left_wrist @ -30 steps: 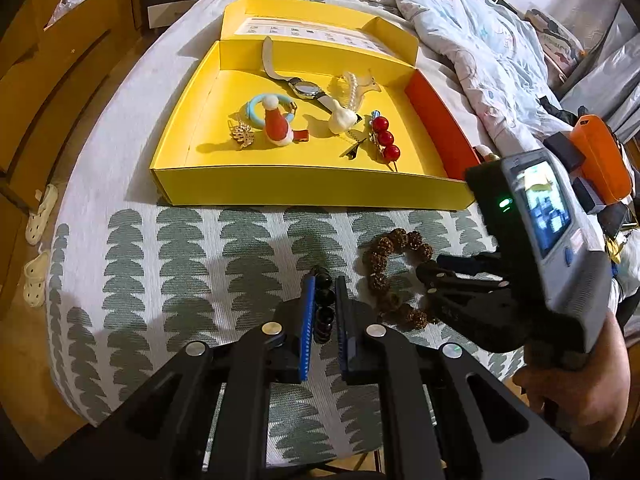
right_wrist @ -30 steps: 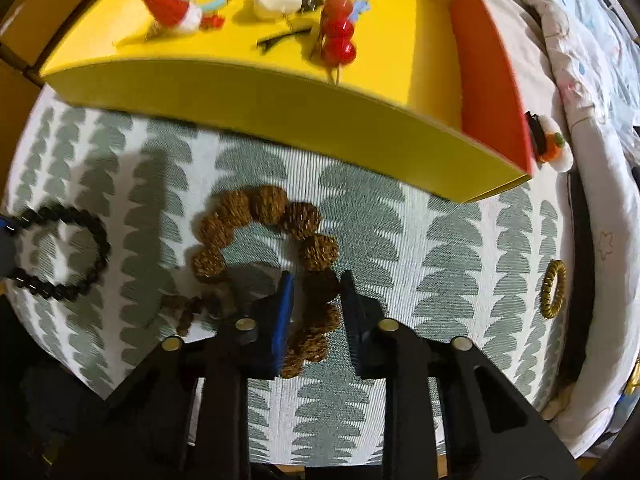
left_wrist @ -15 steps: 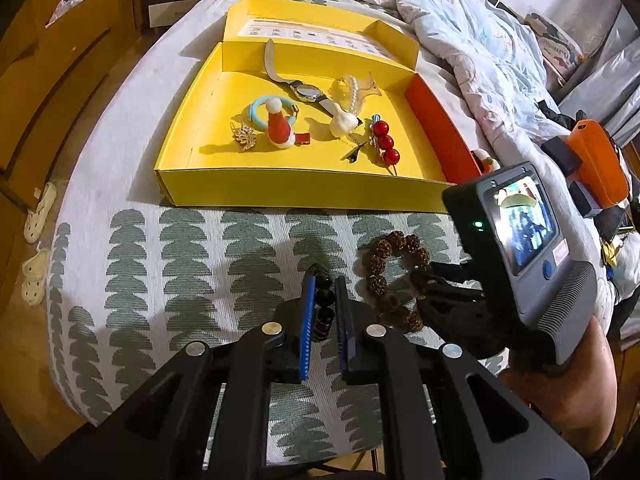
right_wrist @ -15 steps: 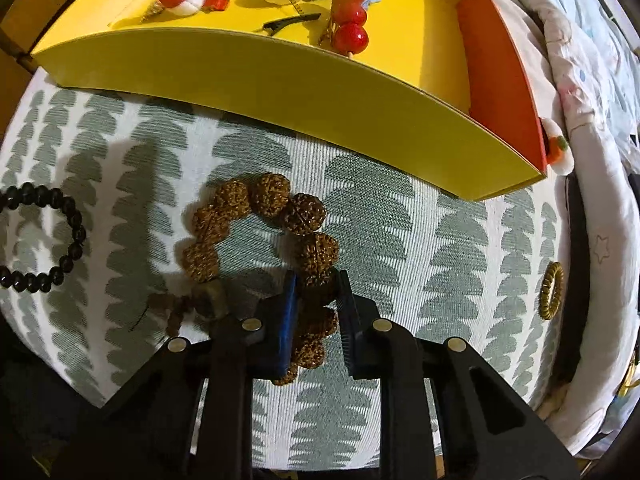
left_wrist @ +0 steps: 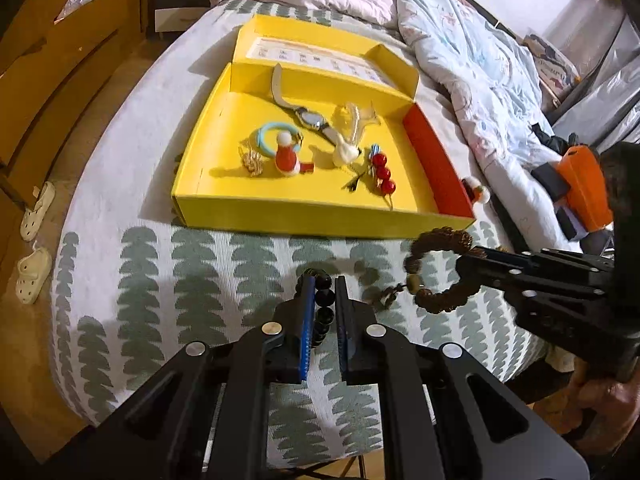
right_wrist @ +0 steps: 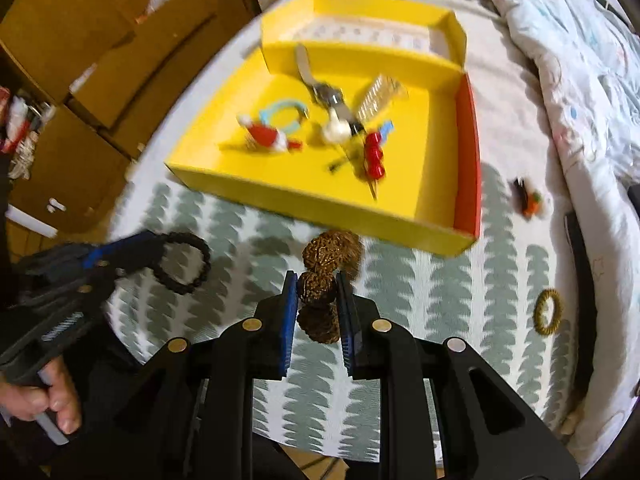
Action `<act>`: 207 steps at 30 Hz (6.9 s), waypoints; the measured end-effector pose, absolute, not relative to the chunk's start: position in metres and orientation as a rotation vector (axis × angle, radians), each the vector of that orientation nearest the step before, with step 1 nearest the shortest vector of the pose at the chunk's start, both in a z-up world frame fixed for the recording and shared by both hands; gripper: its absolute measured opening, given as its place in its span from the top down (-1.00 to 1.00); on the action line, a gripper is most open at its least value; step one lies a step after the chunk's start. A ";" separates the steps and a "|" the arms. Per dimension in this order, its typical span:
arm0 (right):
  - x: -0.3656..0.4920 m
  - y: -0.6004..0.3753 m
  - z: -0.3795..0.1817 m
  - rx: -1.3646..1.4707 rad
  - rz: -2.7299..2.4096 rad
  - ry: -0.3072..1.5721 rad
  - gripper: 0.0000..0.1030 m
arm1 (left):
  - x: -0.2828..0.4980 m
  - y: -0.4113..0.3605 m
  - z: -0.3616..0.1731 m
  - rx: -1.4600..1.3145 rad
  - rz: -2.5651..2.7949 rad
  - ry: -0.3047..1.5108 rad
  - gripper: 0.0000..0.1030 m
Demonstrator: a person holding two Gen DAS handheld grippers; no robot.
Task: Organize jewelry
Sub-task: 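Carry the black bracelet with left gripper while right gripper carries the brown bracelet into the box, then open both grippers and move them out of the box toward the bunny clip and hair tie, then close left gripper on the white bunny clip while right gripper closes on the olive hair tie, then carry the bunny clip with left gripper while right gripper carries the hair tie into the box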
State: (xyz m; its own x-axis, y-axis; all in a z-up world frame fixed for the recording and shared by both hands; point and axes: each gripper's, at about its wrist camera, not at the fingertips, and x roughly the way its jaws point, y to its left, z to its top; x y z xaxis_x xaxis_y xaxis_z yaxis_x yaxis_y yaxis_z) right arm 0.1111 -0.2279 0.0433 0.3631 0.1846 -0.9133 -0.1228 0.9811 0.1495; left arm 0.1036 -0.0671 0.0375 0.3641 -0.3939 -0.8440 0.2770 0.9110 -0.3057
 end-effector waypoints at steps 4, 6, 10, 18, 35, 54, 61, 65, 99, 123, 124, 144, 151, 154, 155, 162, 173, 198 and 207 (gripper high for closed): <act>0.119 -0.222 0.071 0.081 0.227 1.130 0.61 | 0.117 -0.070 0.055 -0.123 -0.432 1.092 0.81; 0.129 -0.222 0.089 0.103 0.249 1.098 0.61 | 0.126 -0.072 0.062 -0.131 -0.433 1.082 0.81; 0.150 -0.223 0.111 0.121 0.266 1.064 0.61 | 0.148 -0.077 0.072 -0.132 -0.432 1.071 0.81; 0.216 -0.245 0.115 0.127 0.221 1.071 0.61 | 0.216 -0.093 0.071 -0.126 -0.423 1.095 0.81; 0.313 -0.293 0.032 0.167 0.175 1.187 0.61 | 0.326 -0.150 0.002 -0.071 -0.467 1.211 0.80; 0.320 -0.312 0.009 0.074 0.032 1.205 0.03 | 0.326 -0.117 -0.011 -0.008 -0.297 1.201 -0.08; 0.279 -0.326 0.057 0.073 -0.014 1.122 -0.42 | 0.310 -0.112 0.023 -0.019 -0.305 1.146 -0.10; 0.234 -0.345 0.080 0.066 -0.095 1.100 -0.67 | 0.283 -0.123 0.049 0.010 -0.348 1.084 -0.24; 0.051 -0.479 -0.038 0.459 -0.273 1.233 -0.80 | 0.167 -0.393 0.018 0.209 -0.762 1.100 -0.33; 0.093 -0.484 -0.070 0.386 -0.319 1.269 -0.75 | 0.191 -0.416 -0.047 0.303 -0.663 1.219 -0.28; 0.094 -0.483 -0.072 0.385 -0.318 1.273 -0.73 | 0.191 -0.417 -0.048 0.301 -0.660 1.221 -0.28; 0.107 -0.488 -0.087 0.380 -0.319 1.292 -0.49 | 0.201 -0.429 -0.055 0.263 -0.680 1.231 -0.18; 0.110 -0.479 -0.083 0.375 -0.310 1.311 -0.16 | 0.204 -0.433 -0.059 0.261 -0.661 1.238 -0.03; 0.108 -0.481 -0.081 0.399 -0.298 1.314 0.01 | 0.206 -0.431 -0.061 0.246 -0.657 1.244 0.07; 0.107 -0.482 -0.081 0.409 -0.293 1.315 0.05 | 0.207 -0.431 -0.062 0.239 -0.658 1.248 0.10; 0.099 -0.497 -0.076 0.491 -0.257 1.312 0.24 | 0.214 -0.420 -0.060 0.203 -0.668 1.255 0.25; 0.075 -0.503 -0.027 0.520 -0.246 1.216 0.25 | 0.218 -0.388 -0.023 0.137 -0.698 1.217 0.36; 0.216 -0.298 0.022 0.352 0.068 1.128 0.24 | 0.269 -0.129 0.030 0.011 -0.482 1.128 0.37; 0.245 -0.297 -0.022 0.309 -0.020 1.206 0.24 | 0.277 -0.131 0.002 0.052 -0.516 1.170 0.57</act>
